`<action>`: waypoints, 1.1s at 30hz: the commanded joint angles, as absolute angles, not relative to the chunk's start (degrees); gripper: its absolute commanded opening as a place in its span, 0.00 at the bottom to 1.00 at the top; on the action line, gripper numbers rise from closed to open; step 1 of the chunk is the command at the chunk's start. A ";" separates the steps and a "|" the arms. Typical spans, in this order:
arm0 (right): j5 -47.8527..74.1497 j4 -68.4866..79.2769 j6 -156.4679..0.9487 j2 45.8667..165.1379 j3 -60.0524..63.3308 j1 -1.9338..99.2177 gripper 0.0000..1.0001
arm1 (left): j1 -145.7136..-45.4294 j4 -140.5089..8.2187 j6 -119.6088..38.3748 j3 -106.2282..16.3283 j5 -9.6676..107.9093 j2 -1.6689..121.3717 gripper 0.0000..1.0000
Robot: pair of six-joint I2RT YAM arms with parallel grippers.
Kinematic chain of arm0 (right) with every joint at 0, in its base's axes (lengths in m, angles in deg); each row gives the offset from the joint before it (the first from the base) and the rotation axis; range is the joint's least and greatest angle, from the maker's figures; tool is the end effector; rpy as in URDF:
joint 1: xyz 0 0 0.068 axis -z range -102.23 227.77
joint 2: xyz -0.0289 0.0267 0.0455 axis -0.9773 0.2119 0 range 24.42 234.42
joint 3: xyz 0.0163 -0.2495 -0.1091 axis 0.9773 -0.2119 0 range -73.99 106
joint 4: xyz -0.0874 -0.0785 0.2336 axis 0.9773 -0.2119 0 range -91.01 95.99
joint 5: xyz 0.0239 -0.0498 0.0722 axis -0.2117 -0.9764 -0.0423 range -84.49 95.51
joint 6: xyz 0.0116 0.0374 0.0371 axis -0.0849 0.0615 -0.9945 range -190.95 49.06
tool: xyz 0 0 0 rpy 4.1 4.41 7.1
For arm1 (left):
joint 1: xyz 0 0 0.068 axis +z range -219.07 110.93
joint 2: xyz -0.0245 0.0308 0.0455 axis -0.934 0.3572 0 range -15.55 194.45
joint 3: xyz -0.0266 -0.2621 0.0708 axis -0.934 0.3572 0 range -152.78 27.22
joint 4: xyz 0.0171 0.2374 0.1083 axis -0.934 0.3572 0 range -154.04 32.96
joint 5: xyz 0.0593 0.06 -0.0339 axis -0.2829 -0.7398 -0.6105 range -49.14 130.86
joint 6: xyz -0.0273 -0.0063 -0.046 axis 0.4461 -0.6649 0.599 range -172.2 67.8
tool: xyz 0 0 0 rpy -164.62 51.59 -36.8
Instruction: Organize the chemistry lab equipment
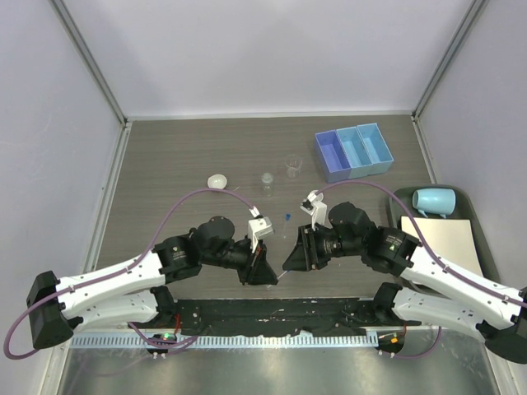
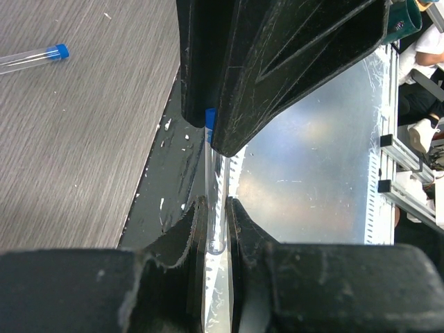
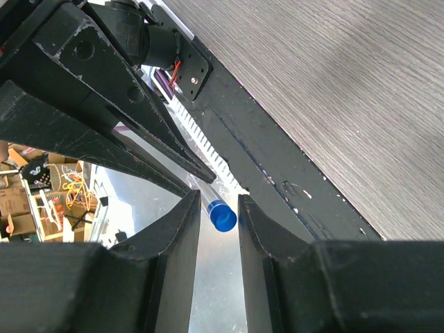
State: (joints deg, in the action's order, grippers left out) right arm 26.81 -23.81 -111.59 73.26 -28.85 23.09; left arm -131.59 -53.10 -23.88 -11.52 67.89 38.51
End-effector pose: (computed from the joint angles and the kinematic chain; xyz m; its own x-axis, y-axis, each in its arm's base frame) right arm 0.0958 0.1576 0.2972 -0.8514 -0.1518 -0.5021 -0.5018 0.5145 0.6954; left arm 0.0835 -0.1956 0.2736 -0.6438 0.3221 -0.6940 0.7644 0.2298 -0.6024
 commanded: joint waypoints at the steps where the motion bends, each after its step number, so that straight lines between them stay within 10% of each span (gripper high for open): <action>1: 26.60 -23.19 -111.11 72.41 -27.41 22.93 0.34 | -131.74 -54.64 -24.07 -12.16 67.49 37.53 0.00; 10: 26.95 -22.40 -111.46 72.85 -27.68 22.84 0.29 | -131.74 -54.64 -24.25 -12.24 67.23 37.44 0.00; 17: 26.78 -22.05 -111.55 73.20 -27.41 22.75 0.01 | -131.74 -53.76 -24.16 -12.77 65.39 37.71 0.01; 25: 24.41 -22.92 -111.11 73.64 -27.06 22.84 0.01 | -131.74 -48.41 -24.07 -17.94 60.20 37.00 0.35; 29: 20.37 -25.73 -110.24 73.82 -25.57 22.84 0.01 | -131.74 -43.22 -23.90 -22.25 54.76 35.87 0.99; 33: 14.40 -29.77 -109.18 74.60 -23.20 22.84 0.01 | -131.74 -36.72 -23.72 -26.47 48.26 35.51 1.00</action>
State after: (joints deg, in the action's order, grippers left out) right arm 21.43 -26.59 -111.19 74.09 -27.87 23.09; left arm -131.70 -43.00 -23.77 -21.20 56.17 37.26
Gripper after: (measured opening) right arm 0.099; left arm 0.994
